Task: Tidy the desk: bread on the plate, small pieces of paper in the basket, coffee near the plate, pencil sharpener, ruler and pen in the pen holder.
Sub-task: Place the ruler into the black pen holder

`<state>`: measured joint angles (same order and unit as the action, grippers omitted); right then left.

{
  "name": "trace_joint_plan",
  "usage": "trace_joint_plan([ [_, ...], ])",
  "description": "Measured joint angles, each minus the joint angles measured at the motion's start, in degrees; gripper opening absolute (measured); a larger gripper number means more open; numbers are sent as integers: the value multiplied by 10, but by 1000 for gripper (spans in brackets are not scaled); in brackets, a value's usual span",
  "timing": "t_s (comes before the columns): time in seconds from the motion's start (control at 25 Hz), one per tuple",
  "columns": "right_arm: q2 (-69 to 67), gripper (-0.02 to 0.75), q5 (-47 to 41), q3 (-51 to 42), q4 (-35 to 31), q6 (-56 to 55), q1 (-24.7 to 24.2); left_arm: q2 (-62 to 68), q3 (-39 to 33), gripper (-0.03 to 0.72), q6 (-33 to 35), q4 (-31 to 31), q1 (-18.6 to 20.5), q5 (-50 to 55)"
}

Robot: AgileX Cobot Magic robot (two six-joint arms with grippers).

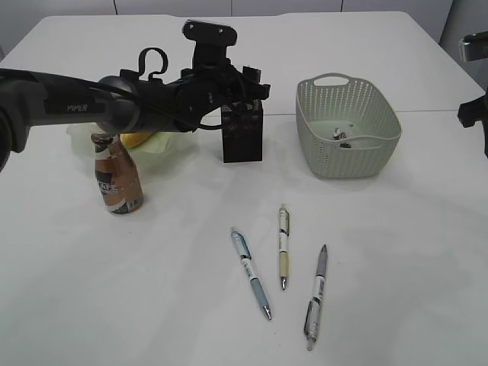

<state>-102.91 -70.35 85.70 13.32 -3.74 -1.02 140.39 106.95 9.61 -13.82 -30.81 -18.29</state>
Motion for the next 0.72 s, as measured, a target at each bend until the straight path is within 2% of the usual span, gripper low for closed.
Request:
trace_joint_plan([
  [0.32, 0, 402, 0, 0, 0, 0, 0, -11, 0, 428, 0, 0, 0, 30],
  [0.56, 0, 402, 0, 0, 0, 0, 0, -65, 0, 428, 0, 6, 0, 140],
  [0.72, 0, 402, 0, 0, 1, 0, 0, -106, 0, 428, 0, 35, 0, 242],
])
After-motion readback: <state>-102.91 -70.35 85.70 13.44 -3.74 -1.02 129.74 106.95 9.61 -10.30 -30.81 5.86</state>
